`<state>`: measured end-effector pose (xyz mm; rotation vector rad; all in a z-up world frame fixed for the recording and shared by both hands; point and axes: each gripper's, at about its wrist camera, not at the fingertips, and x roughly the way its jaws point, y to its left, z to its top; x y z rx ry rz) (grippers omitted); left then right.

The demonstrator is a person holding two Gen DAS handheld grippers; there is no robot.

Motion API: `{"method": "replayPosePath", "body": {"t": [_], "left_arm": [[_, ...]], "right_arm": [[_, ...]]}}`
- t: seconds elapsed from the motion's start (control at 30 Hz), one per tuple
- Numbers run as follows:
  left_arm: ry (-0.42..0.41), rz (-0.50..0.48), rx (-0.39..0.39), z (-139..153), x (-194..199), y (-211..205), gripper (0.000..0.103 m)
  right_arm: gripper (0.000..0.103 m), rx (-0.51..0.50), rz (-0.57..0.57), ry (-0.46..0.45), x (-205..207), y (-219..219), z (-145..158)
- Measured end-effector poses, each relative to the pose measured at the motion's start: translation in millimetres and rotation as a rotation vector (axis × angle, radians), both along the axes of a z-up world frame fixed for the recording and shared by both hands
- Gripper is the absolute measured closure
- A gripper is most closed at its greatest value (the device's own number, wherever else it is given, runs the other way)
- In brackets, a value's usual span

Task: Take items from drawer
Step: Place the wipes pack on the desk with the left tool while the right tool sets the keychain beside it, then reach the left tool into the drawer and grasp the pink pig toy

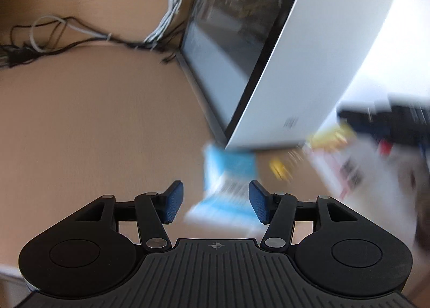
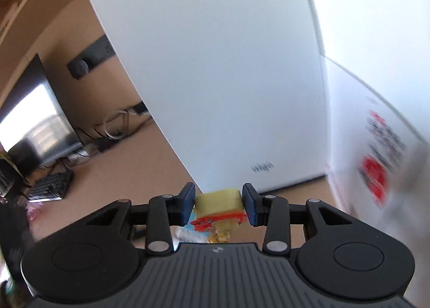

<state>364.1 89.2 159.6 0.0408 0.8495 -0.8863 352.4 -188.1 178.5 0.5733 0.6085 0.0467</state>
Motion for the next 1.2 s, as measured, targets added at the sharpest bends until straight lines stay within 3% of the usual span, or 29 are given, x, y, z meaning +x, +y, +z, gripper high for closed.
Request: {"method": "replayPosePath", "body": {"t": [0.07,0.17,0.33,0.37,0.53,0.57,0.77,0.9,1.03,1.13,1.2], "left_arm": [[-0.016,-0.022,0.078,-6.6,-8.5,12.8,0.045],[0.036,-0.070,0.172,-26.8,-21.9,38.5,0.045],[0.107,-0.160,0.313,-61.7,-34.4,42.1,0.045],[0.113,-0.168,0.333,-66.2,-35.1,41.7,0.045],[0.139,-0.214,0.443,-89.4,-34.0,31.0,0.045],[0.147,-0.229,0.466,-93.4,-36.9,30.6,0.045],[0.174,-0.313,0.619,-124.7,-43.3,8.0,0.045],[0.156,-0.362,0.742,-147.5,-43.4,-4.2,0.049],[0.136,-0.402,0.819,-159.4,-43.7,-11.1,0.053],[0.109,-0.415,0.849,-164.4,-46.3,-15.2,0.049],[0.093,-0.425,0.854,-166.5,-49.3,-16.3,0.052]], "right_arm": [[0.040,-0.012,-0.026,0.031,9.4,-0.9,-4.6],[0.026,-0.059,-0.035,0.056,2.6,6.8,-19.6],[0.025,-0.072,0.023,0.178,-17.4,36.6,-63.6],[0.024,-0.022,0.062,0.190,-21.5,49.8,-72.7],[0.020,-0.038,0.112,0.259,-44.5,73.5,-92.0],[0.019,0.044,0.142,0.256,-48.3,80.8,-95.8],[0.016,0.096,0.156,0.298,-63.9,95.8,-108.5],[0.013,0.074,0.185,0.294,-71.4,105.2,-108.5],[0.000,0.034,0.192,0.289,-84.3,110.1,-110.0],[0.000,0.029,0.198,0.284,-92.0,110.3,-111.5],[0.000,0.030,0.195,0.287,-95.1,108.7,-113.3]]}}
